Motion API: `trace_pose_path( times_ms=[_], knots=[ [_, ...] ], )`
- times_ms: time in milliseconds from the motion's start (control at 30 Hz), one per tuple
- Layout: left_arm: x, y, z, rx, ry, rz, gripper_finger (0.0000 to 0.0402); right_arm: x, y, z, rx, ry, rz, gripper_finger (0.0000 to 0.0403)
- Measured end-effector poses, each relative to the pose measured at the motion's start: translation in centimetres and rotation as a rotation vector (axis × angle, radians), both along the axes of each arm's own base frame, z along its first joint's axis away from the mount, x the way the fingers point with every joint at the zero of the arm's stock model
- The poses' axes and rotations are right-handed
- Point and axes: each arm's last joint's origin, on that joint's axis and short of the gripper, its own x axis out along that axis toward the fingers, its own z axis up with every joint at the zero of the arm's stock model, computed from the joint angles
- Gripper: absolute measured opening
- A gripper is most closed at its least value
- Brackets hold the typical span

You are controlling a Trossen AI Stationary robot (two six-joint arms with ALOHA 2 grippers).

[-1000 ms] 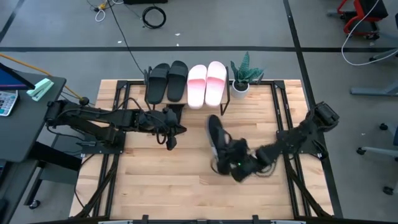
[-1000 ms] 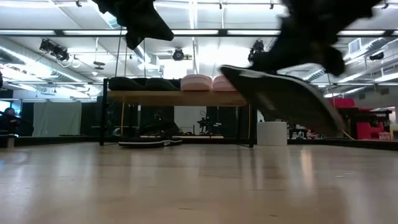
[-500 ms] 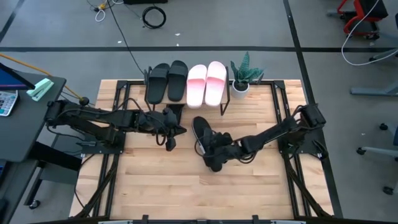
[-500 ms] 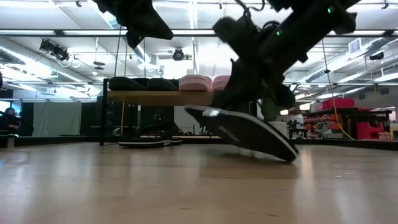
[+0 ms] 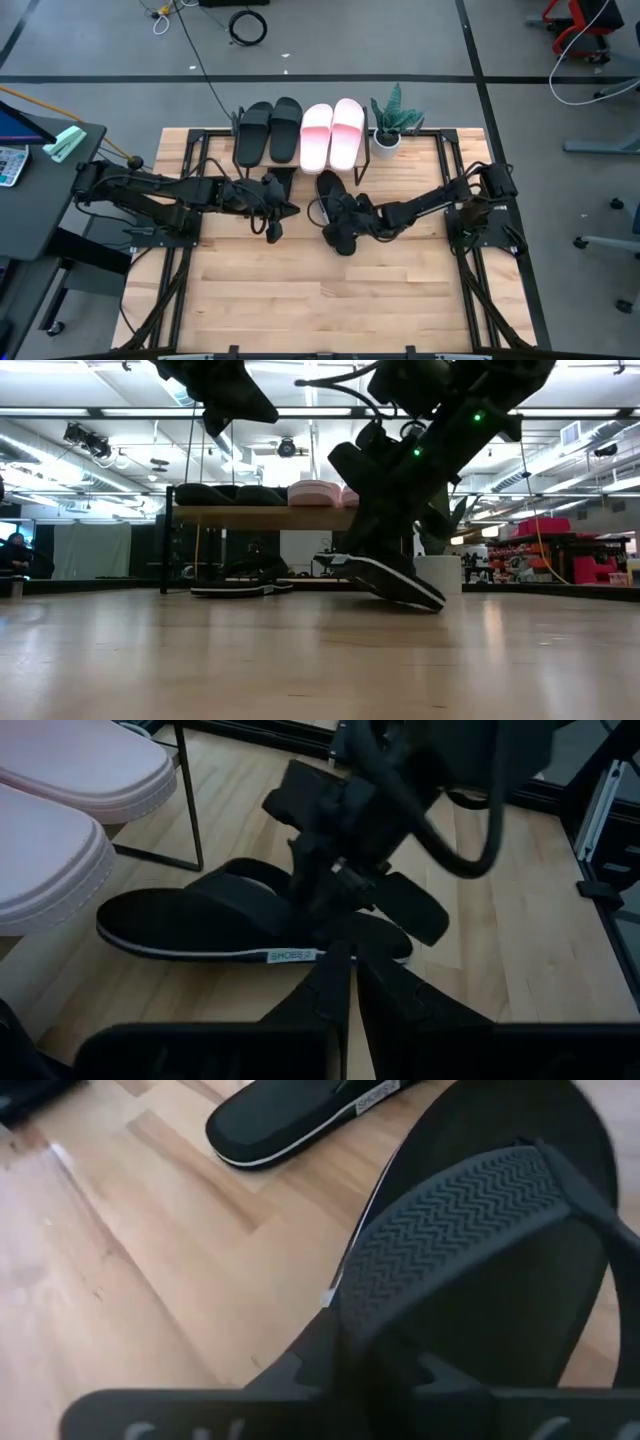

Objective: Pick and place slides into the shelf
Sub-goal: Put the black slipper under the shelf

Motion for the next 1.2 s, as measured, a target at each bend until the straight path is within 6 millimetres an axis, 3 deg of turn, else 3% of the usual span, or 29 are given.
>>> trace_pose_path(
  times_ms=[467, 633, 833, 1033, 1200],
  knots=[
    [0.0, 0.0, 0.0, -0.014, 0.003, 0.008, 0.0032, 0.0, 0.8, 0.1, -0.045, 0.036, 0.107, 0.0086],
    [-0.1, -0.3, -0.1, -0.021, 0.013, 0.003, 0.0033, -0.8, 3.1, 1.6, -0.022, 0.009, 0.2, 0.0081],
    [-0.1, -0.9, -0.1, -0.02, 0.013, -0.021, 0.0024, -3.2, 7.2, 3.5, -0.07, 0.022, 0.295, 0.0055],
    [-0.1, -1.0, -0.1, -0.019, 0.01, -0.028, 0.0022, -4.7, 10.6, 1.2, -0.093, 0.067, 0.273, 0.0017],
    [-0.1, -1.0, 0.0, -0.02, -0.001, -0.028, 0.0021, -4.8, 10.9, -0.4, -0.181, 0.066, 0.168, 0.0007]
  ],
)
